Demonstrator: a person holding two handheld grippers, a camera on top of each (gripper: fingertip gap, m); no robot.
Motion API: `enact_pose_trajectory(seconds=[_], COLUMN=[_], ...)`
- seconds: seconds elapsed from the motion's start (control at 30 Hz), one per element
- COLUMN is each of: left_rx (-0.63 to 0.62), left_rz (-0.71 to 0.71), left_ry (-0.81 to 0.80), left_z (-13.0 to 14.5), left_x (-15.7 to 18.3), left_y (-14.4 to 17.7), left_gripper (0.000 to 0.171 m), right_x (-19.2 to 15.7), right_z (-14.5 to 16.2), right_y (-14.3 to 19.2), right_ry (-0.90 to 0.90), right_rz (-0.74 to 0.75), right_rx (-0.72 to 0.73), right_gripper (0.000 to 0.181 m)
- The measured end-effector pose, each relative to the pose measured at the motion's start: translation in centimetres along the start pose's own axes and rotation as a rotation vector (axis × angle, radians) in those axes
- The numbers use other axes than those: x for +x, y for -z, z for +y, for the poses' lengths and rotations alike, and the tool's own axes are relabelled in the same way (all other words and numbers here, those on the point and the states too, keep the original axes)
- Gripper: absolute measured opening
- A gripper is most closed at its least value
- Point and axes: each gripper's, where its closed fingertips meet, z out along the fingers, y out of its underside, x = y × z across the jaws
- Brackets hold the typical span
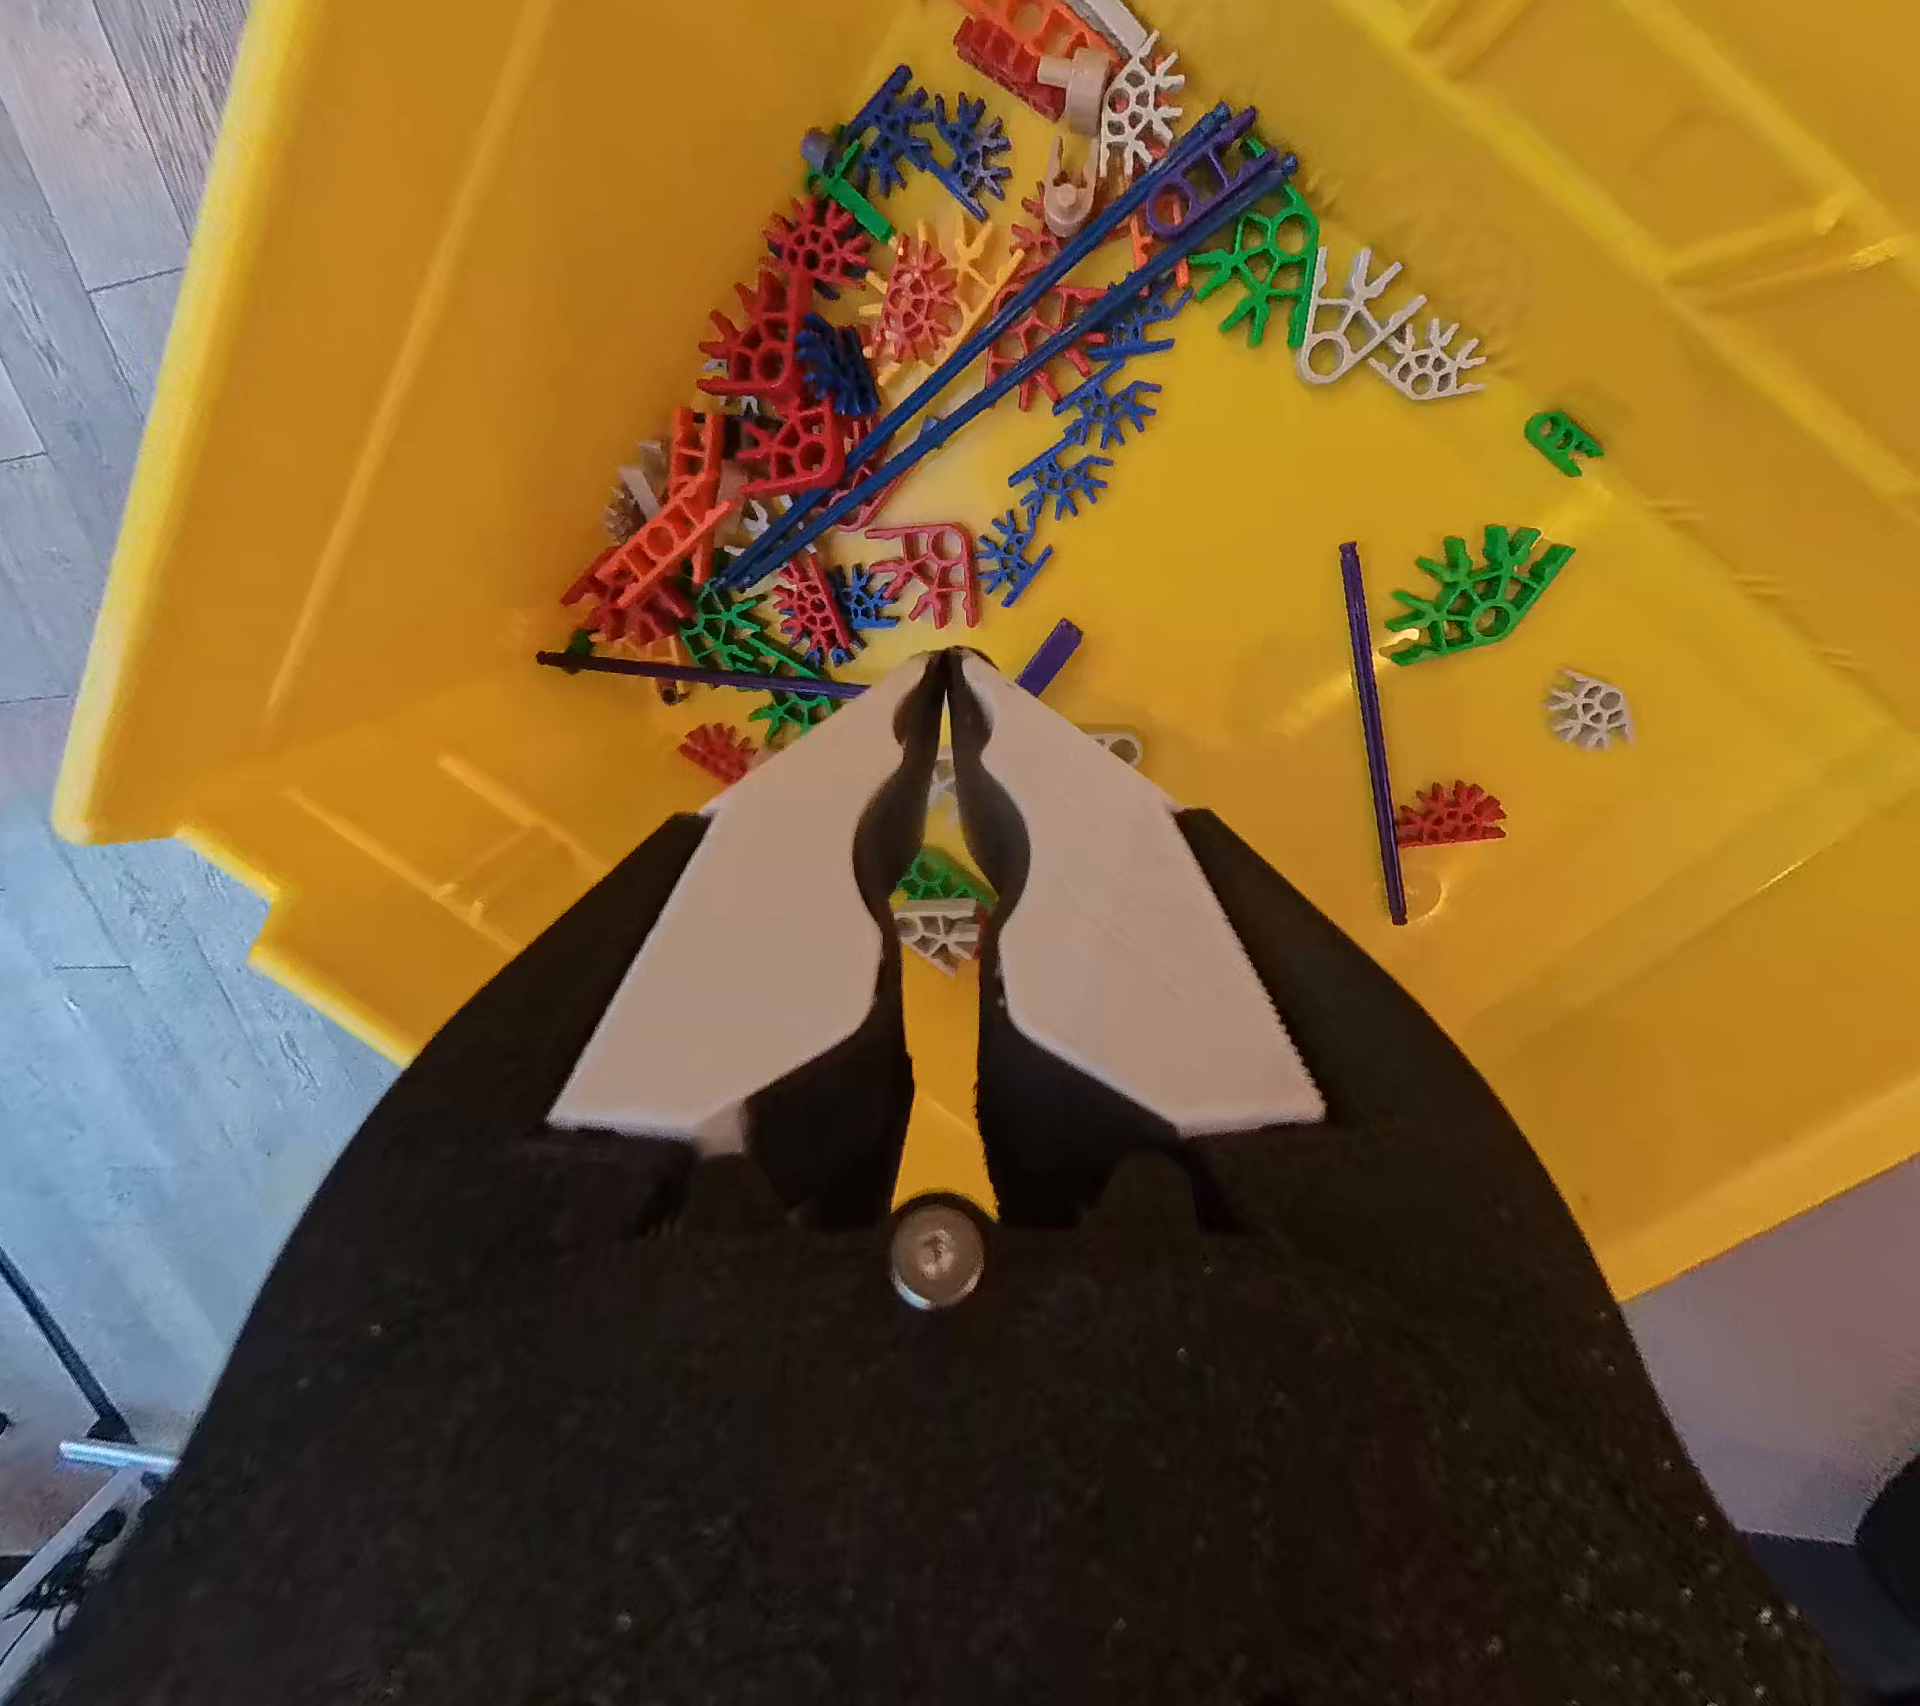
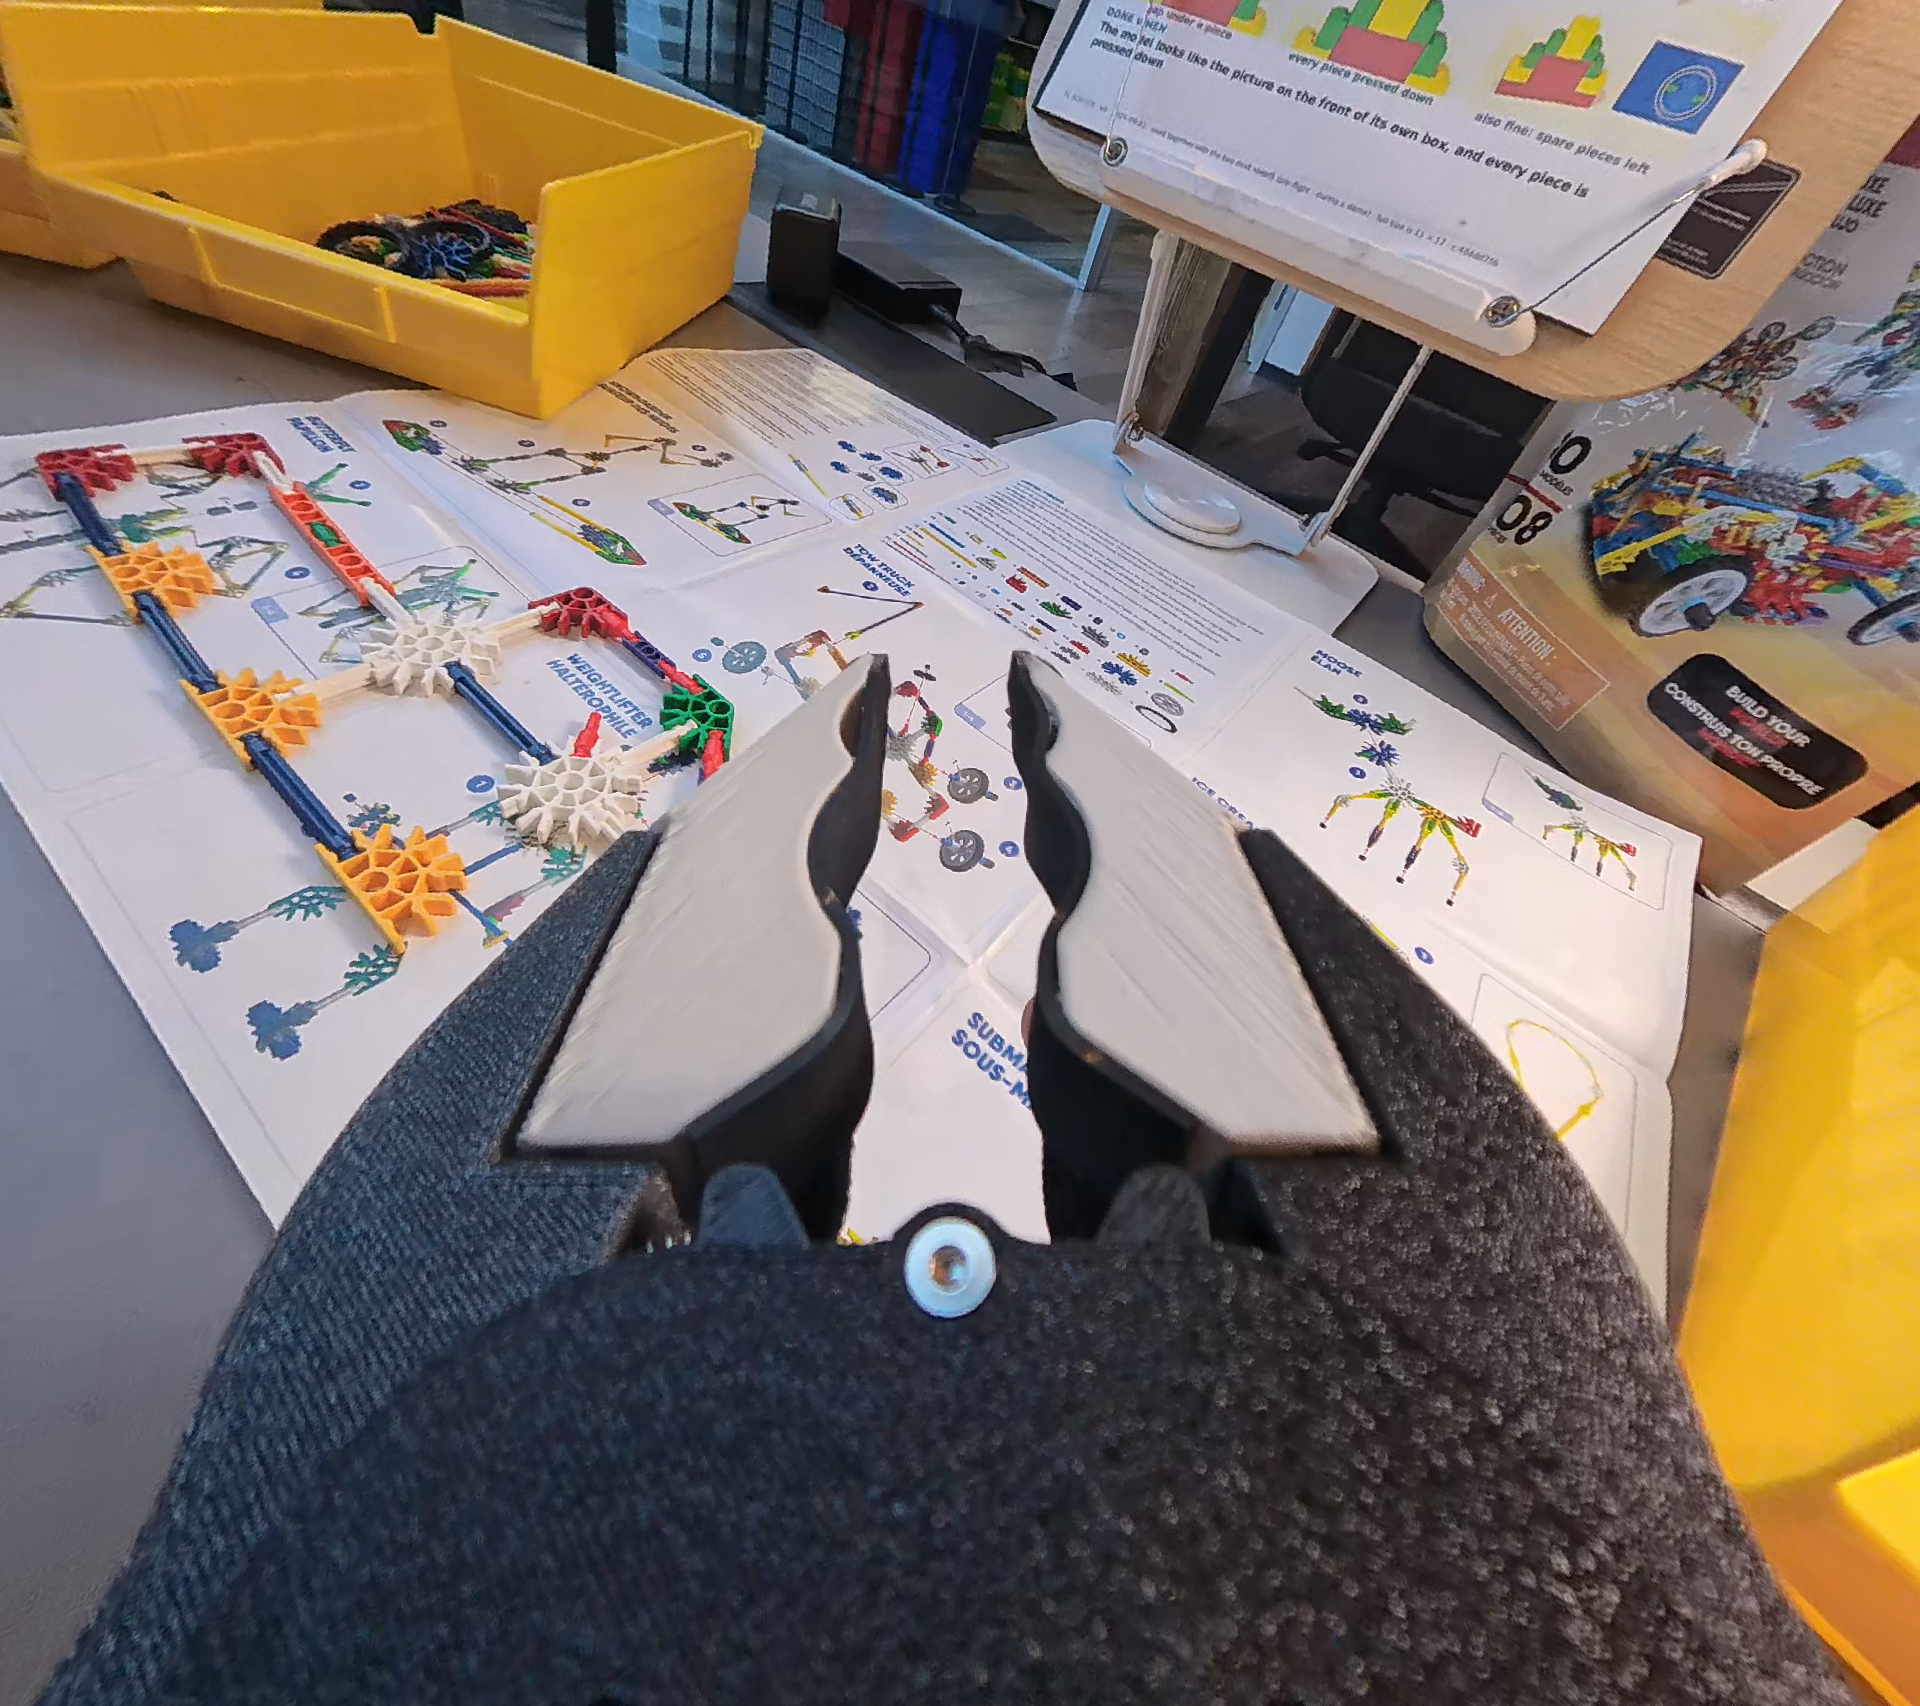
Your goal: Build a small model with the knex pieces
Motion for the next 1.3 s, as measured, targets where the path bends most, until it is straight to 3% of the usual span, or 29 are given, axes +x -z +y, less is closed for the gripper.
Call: enact_pose_trajectory(seconds=[0.07,0.17,0.4,0.63,0.73,0.83,1.0,1.1,1.3], left_rx=[0.009,-0.004,-0.008,-0.023,-0.068,-0.122,-0.077,-0.117,-0.16], left_rz=[-0.008,-0.013,0.007,0.014,0.055,0.097,0.079,0.058,0.083], left_ry=[0.011,0.022,0.128,0.127,0.132,0.112,0.14,0.133,0.159], left_z=[0.0,0.1,-0.7,-1.2,-0.8,-0.2,-0.8,-0.1,0.7], left_x=[-0.1,-0.1,-0.9,-0.6,0.0,0.6,-0.2,-0.7,-0.3], left_y=[-0.5,-1.9,-3.5,-4.1,-3.9,-3.5,-3.4,-3.9,-3.8], left_gripper=[0.0,0.018,0.019,0.018,0.025,0.017,0.018,0.029,0.027], right_x=[-0.1,-0.2,-0.1,-0.3,-0.3,-0.3,-0.3,-0.4,-0.5], right_z=[-0.1,0.1,0.6,1.0,1.0,0.9,1.2,1.5,1.8], right_y=[0.0,-0.1,-0.3,-0.5,-0.5,-0.4,-0.5,-0.6,-0.8], right_ry=[0.004,0.009,0.014,0.016,0.017,0.017,0.015,0.015,0.015], right_rz=[-0.003,-0.005,0.005,-0.005,-0.007,-0.007,-0.011,-0.015,-0.019], right_rx=[0.003,-0.004,-0.023,-0.037,-0.037,-0.033,-0.04,-0.05,-0.065], right_gripper=[0.022,0.022,0.022,0.022,0.022,0.022,0.022,0.022,0.022])
